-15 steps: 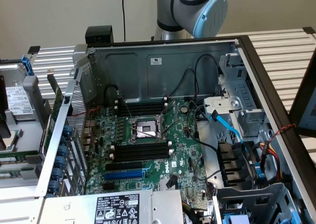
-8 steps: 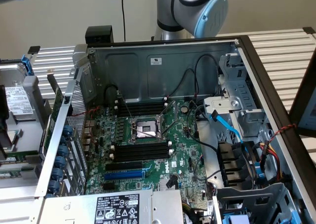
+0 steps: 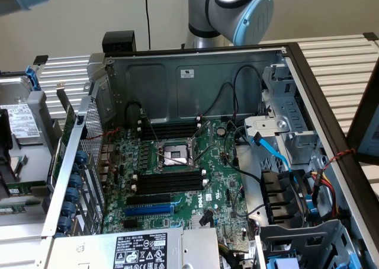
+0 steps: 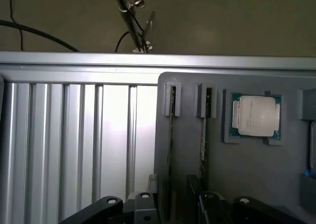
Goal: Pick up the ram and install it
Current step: 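Pick up the ram and move it above insertion slot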
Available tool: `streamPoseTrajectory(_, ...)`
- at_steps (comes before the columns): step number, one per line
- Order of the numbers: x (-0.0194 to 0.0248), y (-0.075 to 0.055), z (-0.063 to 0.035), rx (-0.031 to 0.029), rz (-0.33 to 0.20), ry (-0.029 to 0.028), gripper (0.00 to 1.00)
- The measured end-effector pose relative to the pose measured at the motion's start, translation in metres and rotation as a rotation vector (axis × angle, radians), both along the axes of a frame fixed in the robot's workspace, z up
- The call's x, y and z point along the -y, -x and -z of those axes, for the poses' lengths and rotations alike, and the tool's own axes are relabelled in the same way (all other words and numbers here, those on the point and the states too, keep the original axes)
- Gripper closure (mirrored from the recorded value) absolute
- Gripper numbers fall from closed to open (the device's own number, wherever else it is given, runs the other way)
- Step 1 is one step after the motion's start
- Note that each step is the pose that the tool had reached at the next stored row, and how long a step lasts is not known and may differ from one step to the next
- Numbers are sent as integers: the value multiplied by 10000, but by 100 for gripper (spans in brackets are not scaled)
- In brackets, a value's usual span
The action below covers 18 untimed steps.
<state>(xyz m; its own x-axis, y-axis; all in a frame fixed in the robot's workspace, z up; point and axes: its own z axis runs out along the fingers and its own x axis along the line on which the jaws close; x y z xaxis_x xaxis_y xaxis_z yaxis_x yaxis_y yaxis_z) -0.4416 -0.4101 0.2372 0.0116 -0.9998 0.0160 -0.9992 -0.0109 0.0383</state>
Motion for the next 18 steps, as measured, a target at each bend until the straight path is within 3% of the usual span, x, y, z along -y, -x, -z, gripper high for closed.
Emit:
streamPoseTrajectory(5,0,0,55,-52,0,0,64)
streamPoseTrajectory(18,11,0,70,-81,1,0,64)
